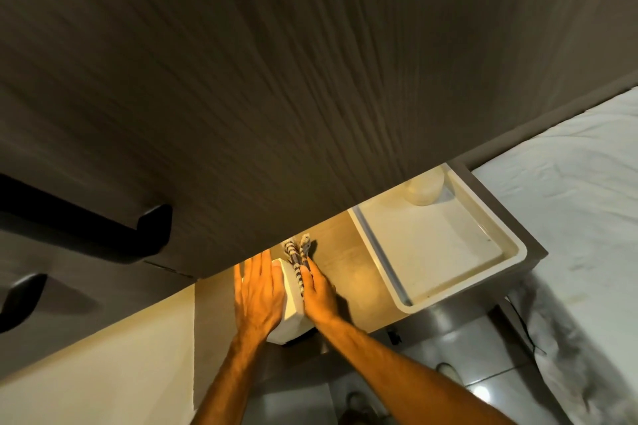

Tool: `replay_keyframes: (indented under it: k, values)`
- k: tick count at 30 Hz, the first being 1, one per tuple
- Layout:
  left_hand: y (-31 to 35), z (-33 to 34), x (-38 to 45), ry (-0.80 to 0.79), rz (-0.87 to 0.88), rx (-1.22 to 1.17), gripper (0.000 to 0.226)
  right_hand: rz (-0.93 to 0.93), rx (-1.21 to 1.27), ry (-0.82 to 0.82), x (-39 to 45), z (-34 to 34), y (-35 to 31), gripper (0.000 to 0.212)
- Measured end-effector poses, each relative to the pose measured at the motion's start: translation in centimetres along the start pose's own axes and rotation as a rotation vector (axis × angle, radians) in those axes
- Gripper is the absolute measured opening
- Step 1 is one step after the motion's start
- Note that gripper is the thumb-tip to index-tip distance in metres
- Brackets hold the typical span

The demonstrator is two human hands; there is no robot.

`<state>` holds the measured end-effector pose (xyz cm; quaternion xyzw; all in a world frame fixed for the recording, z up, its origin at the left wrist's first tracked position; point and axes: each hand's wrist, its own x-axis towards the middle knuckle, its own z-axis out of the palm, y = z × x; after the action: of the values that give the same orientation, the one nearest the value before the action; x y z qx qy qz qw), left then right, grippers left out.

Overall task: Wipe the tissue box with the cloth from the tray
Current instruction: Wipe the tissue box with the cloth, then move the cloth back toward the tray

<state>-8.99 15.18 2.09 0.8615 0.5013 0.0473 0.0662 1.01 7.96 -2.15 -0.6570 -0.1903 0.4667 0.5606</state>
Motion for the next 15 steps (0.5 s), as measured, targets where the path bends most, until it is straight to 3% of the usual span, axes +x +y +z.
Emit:
replay_keyframes:
  k: [5,7,10,13,15]
  values:
    - [-0.6,0.2,-0.2,-0.023,-0.032,-0.028,0.090,0.003,0.003,-0.085,-5.5,-1.7,-0.6,0.042]
    - [0.0,-0.2,-0.5,0.064,0.004,-0.054,0.075,-0.046,0.027,-0.181,-7.2,-3.1,-2.5,0.044]
    - [1.6,-1.3,-1.2,0.326,0.010,-0.130,0.037,-0.086,0.096,-0.294,-8.1,-6.4,-6.3,0.040]
    - [3.8,-2.0,-2.6,0.536,0.024,-0.164,0.034,-0.147,0.053,-0.184,-7.4,-11.6,-8.8,0.040]
    - [6.4,-1.6,-3.6,0.541,0.139,-0.237,0.043,-0.235,-0.094,-0.051,-6.4,-15.5,-9.8,0.041]
